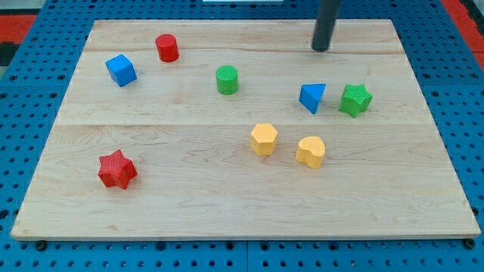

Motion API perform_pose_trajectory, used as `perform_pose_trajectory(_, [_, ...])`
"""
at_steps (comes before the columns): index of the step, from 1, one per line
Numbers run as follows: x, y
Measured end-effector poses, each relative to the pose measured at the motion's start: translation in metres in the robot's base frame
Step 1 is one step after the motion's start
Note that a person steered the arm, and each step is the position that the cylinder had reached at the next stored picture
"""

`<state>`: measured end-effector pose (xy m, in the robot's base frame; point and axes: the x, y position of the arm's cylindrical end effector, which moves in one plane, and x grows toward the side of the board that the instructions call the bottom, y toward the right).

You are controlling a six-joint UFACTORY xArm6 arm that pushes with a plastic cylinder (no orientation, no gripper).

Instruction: Nudge the red star up a bit

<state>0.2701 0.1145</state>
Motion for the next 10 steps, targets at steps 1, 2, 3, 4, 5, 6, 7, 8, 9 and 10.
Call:
perform_pose_trajectory(1, [0.000, -0.041])
perform_pose_trajectory(2, [0.000, -0.090])
perform_pose_trajectory(3, [0.000, -0.144])
perform_pose_trajectory(4, [0.040, -0.198])
perform_pose_trajectory(5, [0.086, -0.219])
perform_pose_trajectory(6, [0.148, -0.195])
perform_pose_trajectory(7, [0.222, -0.167])
perform_pose_trajectory(8, [0.299, -0.171])
perform_pose_trajectory(9, [0.346, -0.205])
perform_pose_trajectory(10, [0.325, -0.243])
